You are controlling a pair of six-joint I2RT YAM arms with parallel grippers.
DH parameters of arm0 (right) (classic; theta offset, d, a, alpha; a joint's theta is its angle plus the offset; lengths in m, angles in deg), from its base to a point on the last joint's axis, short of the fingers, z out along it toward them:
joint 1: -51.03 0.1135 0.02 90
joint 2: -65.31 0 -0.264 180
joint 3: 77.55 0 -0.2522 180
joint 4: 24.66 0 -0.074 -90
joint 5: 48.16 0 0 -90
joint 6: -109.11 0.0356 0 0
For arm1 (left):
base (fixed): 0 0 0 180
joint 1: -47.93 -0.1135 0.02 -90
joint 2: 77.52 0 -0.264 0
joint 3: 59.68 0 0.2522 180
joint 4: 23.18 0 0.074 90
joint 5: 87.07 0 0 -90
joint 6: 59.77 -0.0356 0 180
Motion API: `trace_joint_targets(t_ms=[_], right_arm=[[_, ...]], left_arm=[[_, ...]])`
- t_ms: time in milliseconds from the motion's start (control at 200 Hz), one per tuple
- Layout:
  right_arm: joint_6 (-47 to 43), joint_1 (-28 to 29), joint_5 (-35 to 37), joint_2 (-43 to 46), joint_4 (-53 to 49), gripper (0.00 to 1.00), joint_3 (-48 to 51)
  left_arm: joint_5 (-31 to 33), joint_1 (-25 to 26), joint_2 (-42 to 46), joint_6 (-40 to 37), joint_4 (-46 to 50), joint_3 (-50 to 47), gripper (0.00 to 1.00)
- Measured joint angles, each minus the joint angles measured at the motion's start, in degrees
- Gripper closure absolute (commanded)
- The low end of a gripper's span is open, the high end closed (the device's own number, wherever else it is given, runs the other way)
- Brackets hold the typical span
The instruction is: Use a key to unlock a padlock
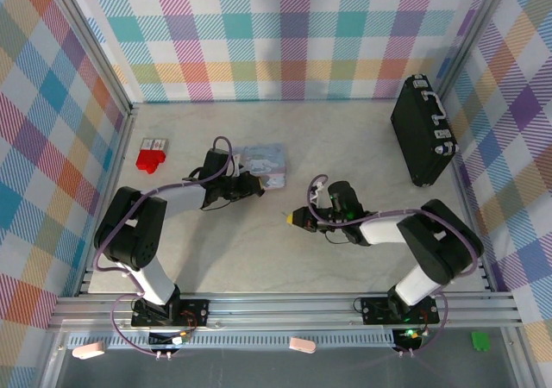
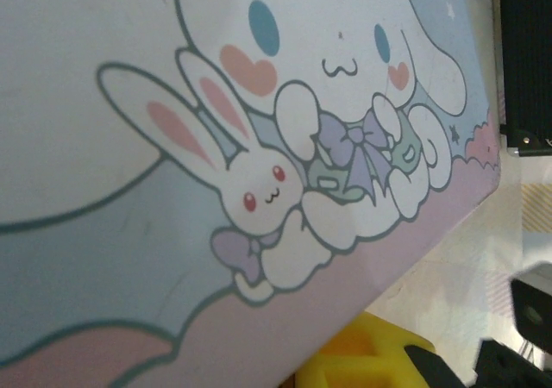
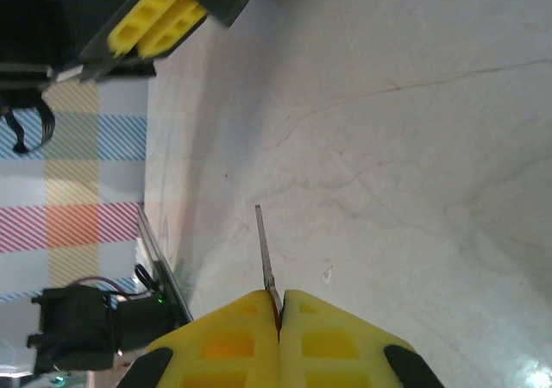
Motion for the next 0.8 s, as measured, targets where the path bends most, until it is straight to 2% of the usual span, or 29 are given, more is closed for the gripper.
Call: trace_joint_targets(t_ms=[330,800], right_arm=[[5.25,-0.74,-2.73,-6.01,10.84,1.00,0.04],[6.62,-2.08,-2.97,-8.24,16.61,1.00,0.07]], left_arm=[[-2.08,2.08,0.15,1.90,0.74,-0.70,1.00],[-4.04,4.28,0.04,7.08,0.55,0.55,1.00]])
